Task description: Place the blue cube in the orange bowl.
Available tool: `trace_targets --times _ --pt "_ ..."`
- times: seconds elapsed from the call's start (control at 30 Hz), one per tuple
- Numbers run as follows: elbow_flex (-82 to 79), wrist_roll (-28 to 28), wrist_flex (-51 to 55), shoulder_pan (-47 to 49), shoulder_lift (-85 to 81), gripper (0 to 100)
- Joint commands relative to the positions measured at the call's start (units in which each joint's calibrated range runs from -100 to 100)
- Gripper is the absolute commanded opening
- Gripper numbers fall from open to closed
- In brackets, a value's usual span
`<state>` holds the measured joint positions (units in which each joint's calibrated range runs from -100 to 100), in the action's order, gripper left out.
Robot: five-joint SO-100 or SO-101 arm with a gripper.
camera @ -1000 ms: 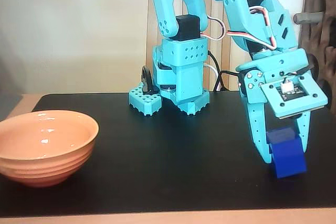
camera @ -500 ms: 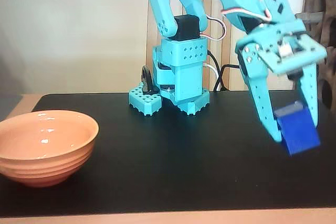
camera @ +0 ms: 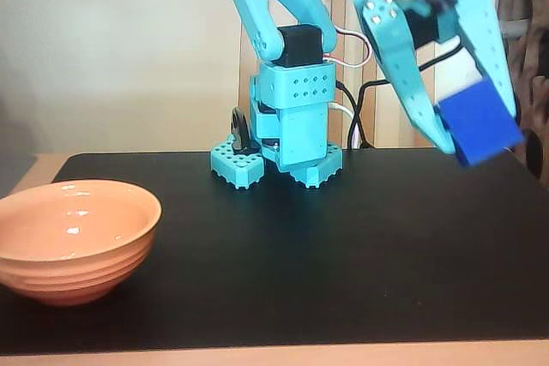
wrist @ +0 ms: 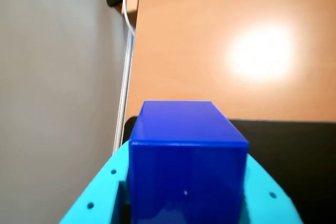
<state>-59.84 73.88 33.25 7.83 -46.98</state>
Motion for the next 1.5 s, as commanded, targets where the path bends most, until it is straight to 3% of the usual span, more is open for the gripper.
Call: trace_targets --times 0.0,0.73,1.27,1.47 --pt "0.3 -4.1 0.9 -6.8 -9.6 14" --pt "-0.1 -17.6 27.4 -39.6 -29.8 14" --pt "-5.9 -20.4 27.2 -54.9 -33.5 14" --pt "-7.5 -20.7 25.6 -55.7 -28.5 14"
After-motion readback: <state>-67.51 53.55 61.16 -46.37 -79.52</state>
